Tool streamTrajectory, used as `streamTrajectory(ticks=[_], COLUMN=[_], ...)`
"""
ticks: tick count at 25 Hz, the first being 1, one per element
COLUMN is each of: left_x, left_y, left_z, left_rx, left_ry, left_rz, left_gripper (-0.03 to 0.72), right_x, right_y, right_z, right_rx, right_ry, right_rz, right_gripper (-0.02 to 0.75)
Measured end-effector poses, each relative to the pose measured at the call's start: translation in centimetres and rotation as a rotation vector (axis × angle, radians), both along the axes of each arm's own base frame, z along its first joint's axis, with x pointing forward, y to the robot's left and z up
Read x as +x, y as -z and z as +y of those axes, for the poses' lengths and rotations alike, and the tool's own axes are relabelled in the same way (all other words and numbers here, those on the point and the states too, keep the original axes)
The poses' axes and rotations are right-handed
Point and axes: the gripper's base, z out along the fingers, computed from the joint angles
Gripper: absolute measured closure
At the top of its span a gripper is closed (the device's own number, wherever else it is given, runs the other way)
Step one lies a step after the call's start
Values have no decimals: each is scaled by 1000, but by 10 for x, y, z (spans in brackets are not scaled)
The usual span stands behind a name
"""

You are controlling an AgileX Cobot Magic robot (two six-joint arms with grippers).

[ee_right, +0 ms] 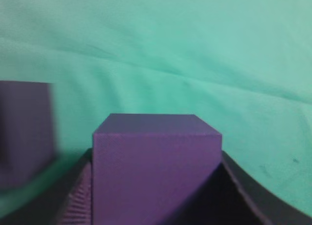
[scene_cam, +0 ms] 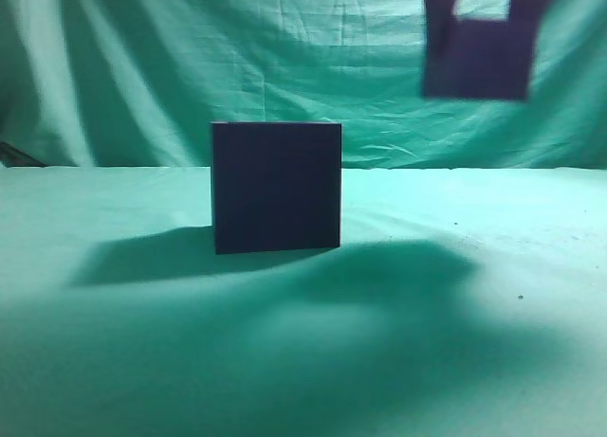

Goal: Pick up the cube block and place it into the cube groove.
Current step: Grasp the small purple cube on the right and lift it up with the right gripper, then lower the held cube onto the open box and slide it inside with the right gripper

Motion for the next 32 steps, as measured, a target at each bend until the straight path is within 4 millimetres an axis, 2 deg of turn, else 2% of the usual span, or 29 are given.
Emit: streamTrajectory(ticks=[3,5,8,11,19,25,32], left_x=[0,0,0,0,0,0,0], left_y=[0,0,0,0,0,0,0], left_z=[0,0,0,0,0,0,0], left_rx=[0,0,0,0,0,0,0], left_ry=[0,0,0,0,0,0,0], left_rz=[0,0,0,0,0,0,0], left_gripper=[688,688,688,688,688,688,688], right_x=[-20,-36,-53,-56,-41,-31,-29], right_y=[-25,-28,-24,-16,5,15,17], right_z=[35,60,92,110,122,123,123], right_rx=[76,113,169,202,178,133,114], right_ry=[-93,-147,-197,-185,-114,-110,-85], right_rz=[-40,-44,-55,-57,-65,-131,-123], right_gripper=[309,309,309,309,309,309,309])
